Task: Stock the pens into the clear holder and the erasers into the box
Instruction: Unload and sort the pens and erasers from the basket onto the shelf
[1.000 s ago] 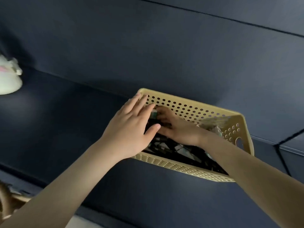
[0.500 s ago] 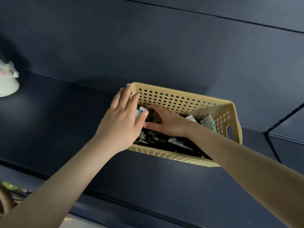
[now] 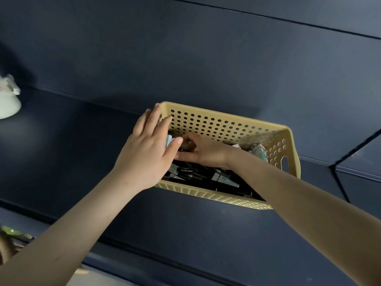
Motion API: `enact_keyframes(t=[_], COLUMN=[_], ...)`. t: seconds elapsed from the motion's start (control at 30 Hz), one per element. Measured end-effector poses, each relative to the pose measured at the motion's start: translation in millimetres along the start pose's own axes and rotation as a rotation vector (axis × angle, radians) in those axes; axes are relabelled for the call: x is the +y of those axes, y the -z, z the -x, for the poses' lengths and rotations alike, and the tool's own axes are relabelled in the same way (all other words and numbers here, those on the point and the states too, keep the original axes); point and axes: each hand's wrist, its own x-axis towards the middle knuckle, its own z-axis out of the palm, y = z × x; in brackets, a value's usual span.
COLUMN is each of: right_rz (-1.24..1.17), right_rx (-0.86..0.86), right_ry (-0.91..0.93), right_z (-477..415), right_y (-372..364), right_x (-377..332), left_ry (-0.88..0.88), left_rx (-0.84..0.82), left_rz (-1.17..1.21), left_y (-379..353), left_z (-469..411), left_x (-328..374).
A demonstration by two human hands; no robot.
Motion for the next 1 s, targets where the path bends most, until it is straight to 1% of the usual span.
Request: enact_keyframes(t=[0.1, 0.27, 0.37, 0.5, 0.77, 0.9, 1.0], right_rz=[-0.051, -0.002, 0.017, 0.088, 0.138, 0.058, -0.073], right_rx=[-0.025, -0.060, -0.058, -0.072, -0.071, -0.025, 0.019], right_ry=[0.024, 0.071, 0.072, 0.046, 0.022, 0.043, 0.067], right_z=[1, -4, -3, -2, -5, -5, 0], right_y=[-3, -10, -11, -14, -13, -15, -12], right_x=[-1, 0, -1, -2, 0, 0, -1], left_ry=[-0.005, 0.022, 0.040, 0.032, 0.003, -0.010, -0.007], left_rx=[0.014, 0.033, 0.024, 0.033, 0.056, 0.071, 0.070], left_rz=[-0.014, 0.042, 0.060, 0.044, 0.008, -0.005, -0.002], left_y=[0, 0, 1, 2, 0, -2, -3], left_z=[2, 2, 3, 6, 8, 9, 9], left_x=[-1, 0, 1, 2, -1, -2, -4])
